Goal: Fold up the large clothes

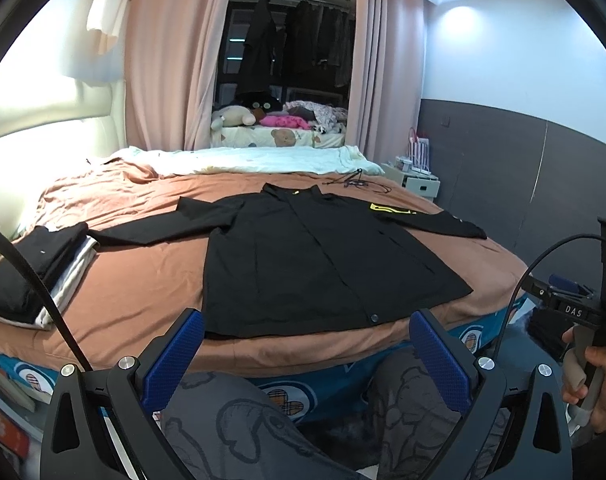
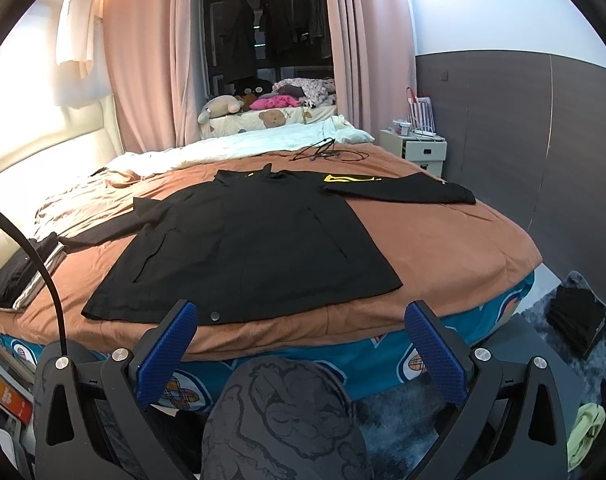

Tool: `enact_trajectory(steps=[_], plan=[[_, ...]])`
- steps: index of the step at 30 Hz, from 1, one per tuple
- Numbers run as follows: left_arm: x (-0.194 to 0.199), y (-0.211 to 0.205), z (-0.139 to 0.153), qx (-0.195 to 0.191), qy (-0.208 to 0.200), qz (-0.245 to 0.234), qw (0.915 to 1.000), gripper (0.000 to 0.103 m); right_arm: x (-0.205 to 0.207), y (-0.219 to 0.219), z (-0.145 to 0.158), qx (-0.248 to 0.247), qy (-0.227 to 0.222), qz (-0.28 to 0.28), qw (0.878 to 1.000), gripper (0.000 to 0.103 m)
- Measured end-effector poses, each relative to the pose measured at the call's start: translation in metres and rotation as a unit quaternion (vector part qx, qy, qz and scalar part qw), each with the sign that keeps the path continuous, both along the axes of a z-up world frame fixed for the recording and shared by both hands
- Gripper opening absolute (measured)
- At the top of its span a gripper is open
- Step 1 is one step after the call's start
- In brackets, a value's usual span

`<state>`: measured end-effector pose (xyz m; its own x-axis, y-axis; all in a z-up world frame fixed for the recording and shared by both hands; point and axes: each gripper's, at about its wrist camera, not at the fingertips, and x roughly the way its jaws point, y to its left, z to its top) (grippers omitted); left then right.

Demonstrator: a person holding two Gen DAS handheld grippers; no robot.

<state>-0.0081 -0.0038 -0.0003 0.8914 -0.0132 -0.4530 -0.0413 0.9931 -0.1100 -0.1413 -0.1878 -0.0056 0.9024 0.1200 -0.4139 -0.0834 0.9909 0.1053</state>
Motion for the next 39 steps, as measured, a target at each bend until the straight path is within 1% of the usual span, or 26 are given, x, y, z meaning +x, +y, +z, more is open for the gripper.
enact_trajectory(steps=[6,17,27,33,36,39], plan=[[-0.001,-0.001,-0.001,0.001,0.005,0.001,1.0000,0.103,-0.004,-0.003,0.000,0.003,-0.003,-0.001,1.000,0.103],[-0.008,-0.005,-0.004,0.004,0.002,-0.007,1.0000,0.103,-0.011,-0.006,0.000,0.000,-0.001,-0.005,1.000,0.103],[-0.013,-0.009,-0.007,-0.003,0.007,-0.014,0.9999,0.103,-0.021,-0.008,0.003,0.005,0.000,-0.012,1.000,0.103],[-0.011,-0.014,-0.003,-0.002,0.008,-0.009,0.9999,0.103,-0.016,-0.015,0.002,0.013,-0.001,-0.011,1.000,0.103],[-0.010,-0.014,0.000,0.005,0.006,-0.005,1.0000,0.103,-0.010,-0.019,-0.001,0.019,0.002,-0.012,1.000,0.103],[-0.006,-0.011,0.000,0.002,0.009,-0.001,1.0000,0.103,-0.001,-0.017,-0.002,0.025,0.007,-0.010,1.000,0.103]])
